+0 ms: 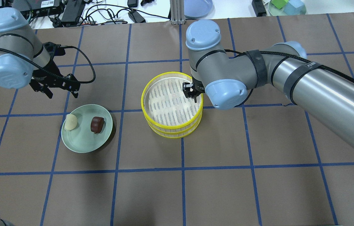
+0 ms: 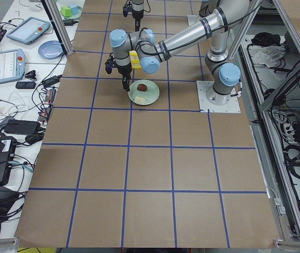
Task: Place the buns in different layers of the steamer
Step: 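Lift the top steamer tier aside with right gripper while left grasps white bun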
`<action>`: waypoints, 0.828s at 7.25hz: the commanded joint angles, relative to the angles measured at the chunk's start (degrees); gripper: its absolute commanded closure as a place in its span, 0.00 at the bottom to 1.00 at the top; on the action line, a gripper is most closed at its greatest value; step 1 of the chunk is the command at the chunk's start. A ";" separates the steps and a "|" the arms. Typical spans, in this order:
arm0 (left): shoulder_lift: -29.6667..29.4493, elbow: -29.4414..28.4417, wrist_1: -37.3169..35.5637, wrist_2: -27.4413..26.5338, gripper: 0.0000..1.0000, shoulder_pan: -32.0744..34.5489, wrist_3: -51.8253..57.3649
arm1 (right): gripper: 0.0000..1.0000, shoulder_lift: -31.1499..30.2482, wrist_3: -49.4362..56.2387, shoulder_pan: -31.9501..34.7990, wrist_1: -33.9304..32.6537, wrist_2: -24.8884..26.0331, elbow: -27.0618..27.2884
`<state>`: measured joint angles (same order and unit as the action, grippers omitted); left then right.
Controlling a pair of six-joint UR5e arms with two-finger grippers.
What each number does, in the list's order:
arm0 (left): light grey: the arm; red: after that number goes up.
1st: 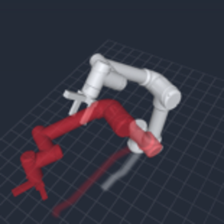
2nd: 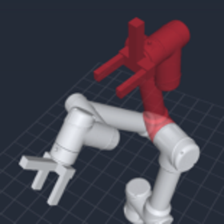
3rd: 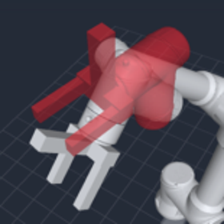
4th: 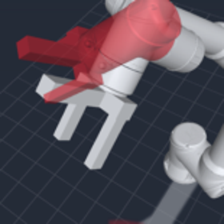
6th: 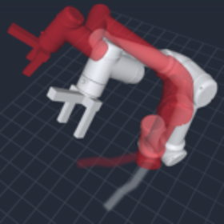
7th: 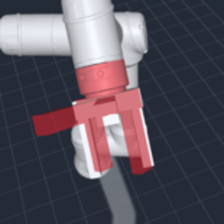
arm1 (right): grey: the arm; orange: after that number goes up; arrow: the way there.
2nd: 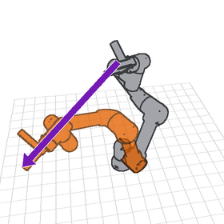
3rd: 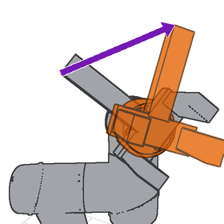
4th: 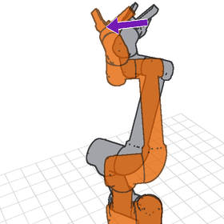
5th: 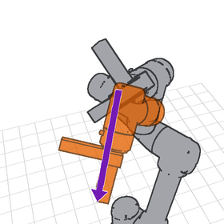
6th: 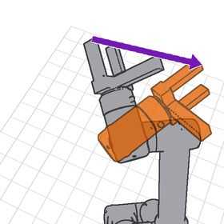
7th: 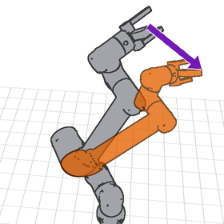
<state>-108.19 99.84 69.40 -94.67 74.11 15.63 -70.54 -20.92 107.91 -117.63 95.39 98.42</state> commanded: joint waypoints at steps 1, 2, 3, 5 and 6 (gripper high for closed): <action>-4.56 2.02 0.04 -2.26 0.02 -0.11 -0.07 | 1.00 0.23 -0.18 0.11 -0.23 -0.12 0.28; -5.53 2.29 0.65 -2.27 0.03 -0.11 -0.16 | 1.00 0.05 -0.26 0.11 -0.14 -0.03 0.10; -6.06 2.29 1.00 -2.53 0.51 -0.11 -0.51 | 1.00 -0.38 -0.35 0.11 0.12 -0.03 -0.33; -6.16 1.59 3.64 -3.77 1.00 -0.19 -0.51 | 1.00 -6.50 0.78 -1.63 4.30 -0.12 -0.78; -6.07 1.32 3.64 -3.77 1.00 -0.19 -0.34 | 1.00 -10.37 4.36 -4.00 8.78 -0.12 -1.73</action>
<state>-114.26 101.51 72.59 -98.27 73.94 15.15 -76.43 -19.59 106.23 -113.51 95.36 97.53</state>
